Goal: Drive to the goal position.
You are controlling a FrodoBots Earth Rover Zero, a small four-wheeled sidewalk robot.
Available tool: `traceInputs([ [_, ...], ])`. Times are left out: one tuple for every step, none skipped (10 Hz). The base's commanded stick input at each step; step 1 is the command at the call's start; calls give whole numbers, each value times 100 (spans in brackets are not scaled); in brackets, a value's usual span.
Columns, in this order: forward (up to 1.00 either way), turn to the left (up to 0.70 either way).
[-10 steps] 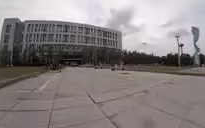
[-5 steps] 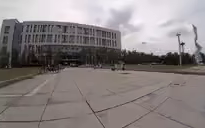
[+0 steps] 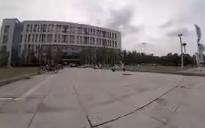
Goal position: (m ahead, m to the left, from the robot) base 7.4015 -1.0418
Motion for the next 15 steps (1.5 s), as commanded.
traceInputs([
  [60,0],
  [60,0],
  [60,0],
  [60,0],
  [60,0],
  [60,0],
  [60,0],
  [60,13],
  [60,15],
  [60,15],
  [60,11],
  [60,0],
  [60,0],
  [60,0],
  [60,0],
])
